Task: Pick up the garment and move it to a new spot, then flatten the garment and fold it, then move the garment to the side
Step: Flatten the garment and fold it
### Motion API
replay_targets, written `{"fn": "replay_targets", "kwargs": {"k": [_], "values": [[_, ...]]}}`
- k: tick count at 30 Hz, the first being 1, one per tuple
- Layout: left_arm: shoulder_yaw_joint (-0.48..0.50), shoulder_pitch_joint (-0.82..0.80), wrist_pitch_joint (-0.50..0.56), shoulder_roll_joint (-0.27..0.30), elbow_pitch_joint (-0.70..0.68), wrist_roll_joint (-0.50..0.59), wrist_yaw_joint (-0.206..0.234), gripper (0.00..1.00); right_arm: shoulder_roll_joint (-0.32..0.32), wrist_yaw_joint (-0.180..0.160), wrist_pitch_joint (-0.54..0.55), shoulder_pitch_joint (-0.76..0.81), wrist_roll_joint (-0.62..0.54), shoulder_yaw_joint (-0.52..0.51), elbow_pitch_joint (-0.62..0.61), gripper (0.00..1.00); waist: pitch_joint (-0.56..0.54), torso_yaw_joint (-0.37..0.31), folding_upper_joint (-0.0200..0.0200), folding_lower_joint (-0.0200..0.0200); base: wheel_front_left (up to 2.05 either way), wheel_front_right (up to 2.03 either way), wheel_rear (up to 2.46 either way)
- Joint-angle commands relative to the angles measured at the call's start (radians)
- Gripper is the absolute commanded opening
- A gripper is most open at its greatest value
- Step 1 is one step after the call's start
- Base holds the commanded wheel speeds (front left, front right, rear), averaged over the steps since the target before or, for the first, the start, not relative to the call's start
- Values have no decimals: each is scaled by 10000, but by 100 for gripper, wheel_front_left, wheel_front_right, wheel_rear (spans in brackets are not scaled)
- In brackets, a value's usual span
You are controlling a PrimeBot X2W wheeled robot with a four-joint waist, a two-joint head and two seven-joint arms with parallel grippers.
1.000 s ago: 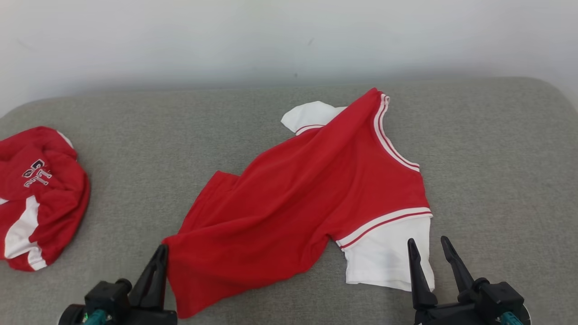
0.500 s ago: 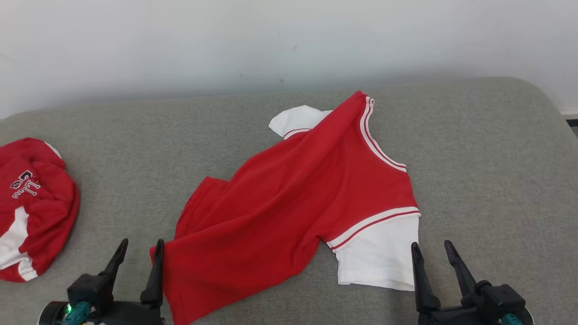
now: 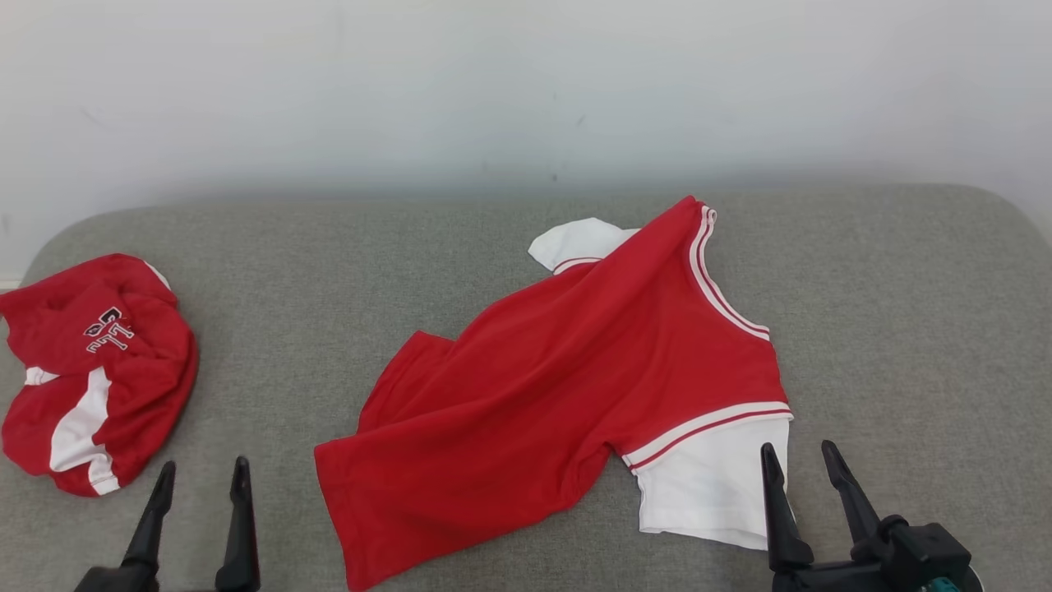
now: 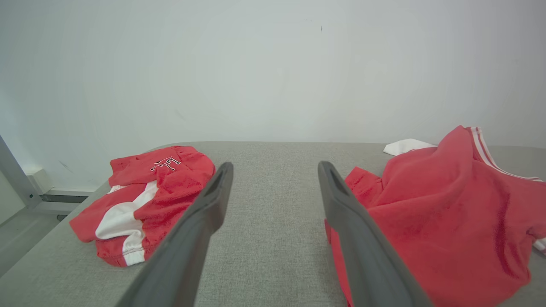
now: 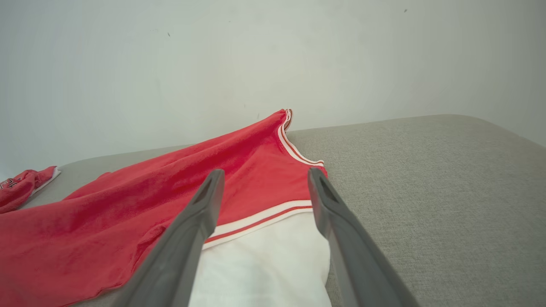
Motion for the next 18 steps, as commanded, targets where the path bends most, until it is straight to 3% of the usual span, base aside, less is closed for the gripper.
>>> {"fn": "replay_targets", "kwargs": {"k": [1,7,18], "values": [[99,191,-33,-40,-107,39,17,100,31,-23,-6,102,-27,-36,-4,100,-82,53,0,1,0,0,0],[574,825,-33,-342,-679,410,16,100,33,-23,-6,240,-95,-185,-51,100,-210,108,0,1,0,0,0],[457,1311,-33,-565,-600,958,16,100,31,-23,-6,457,-87,-276,53,100,-322,241,0,1,0,0,0]]}}
